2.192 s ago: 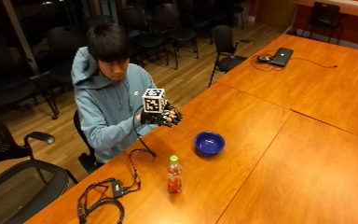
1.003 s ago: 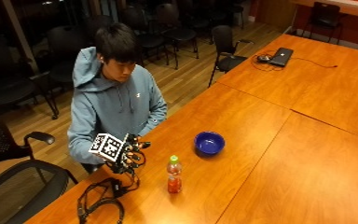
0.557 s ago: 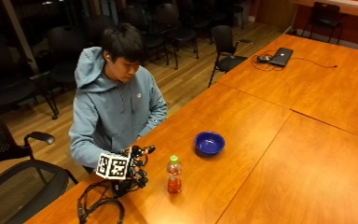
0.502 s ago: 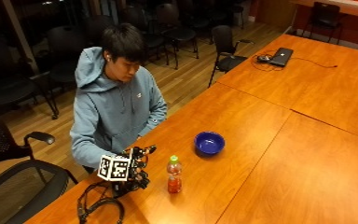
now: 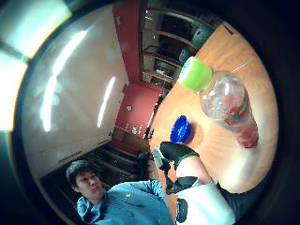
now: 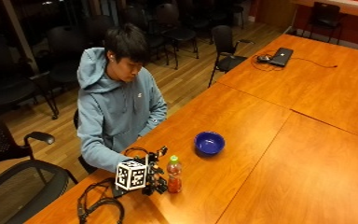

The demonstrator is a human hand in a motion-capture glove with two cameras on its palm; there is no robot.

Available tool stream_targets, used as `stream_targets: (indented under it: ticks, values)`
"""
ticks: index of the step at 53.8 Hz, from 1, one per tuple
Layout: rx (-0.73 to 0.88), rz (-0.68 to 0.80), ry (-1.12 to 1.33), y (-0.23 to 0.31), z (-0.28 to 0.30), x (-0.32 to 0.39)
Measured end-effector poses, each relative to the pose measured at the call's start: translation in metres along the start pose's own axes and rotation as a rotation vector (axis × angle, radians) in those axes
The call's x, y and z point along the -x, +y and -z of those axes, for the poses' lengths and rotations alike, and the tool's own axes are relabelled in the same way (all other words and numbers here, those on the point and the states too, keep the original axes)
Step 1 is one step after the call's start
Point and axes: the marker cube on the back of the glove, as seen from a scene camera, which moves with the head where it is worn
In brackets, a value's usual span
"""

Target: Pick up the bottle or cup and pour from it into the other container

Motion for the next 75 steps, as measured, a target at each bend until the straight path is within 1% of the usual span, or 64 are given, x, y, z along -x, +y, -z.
stream_targets:
  ticks: [27,39,46,60,71,75]
  values:
    - [0.044,0.034,-0.098,-0.017,-0.045,0.004]
    - [0.009,0.012,-0.198,-0.025,-0.06,0.008]
    - [-0.036,-0.001,-0.247,-0.029,-0.067,0.009]
    - [-0.193,-0.035,-0.355,-0.036,-0.077,0.009]
    - [-0.3,-0.035,-0.371,-0.042,-0.086,0.014]
    - [-0.306,-0.029,-0.365,-0.043,-0.087,0.015]
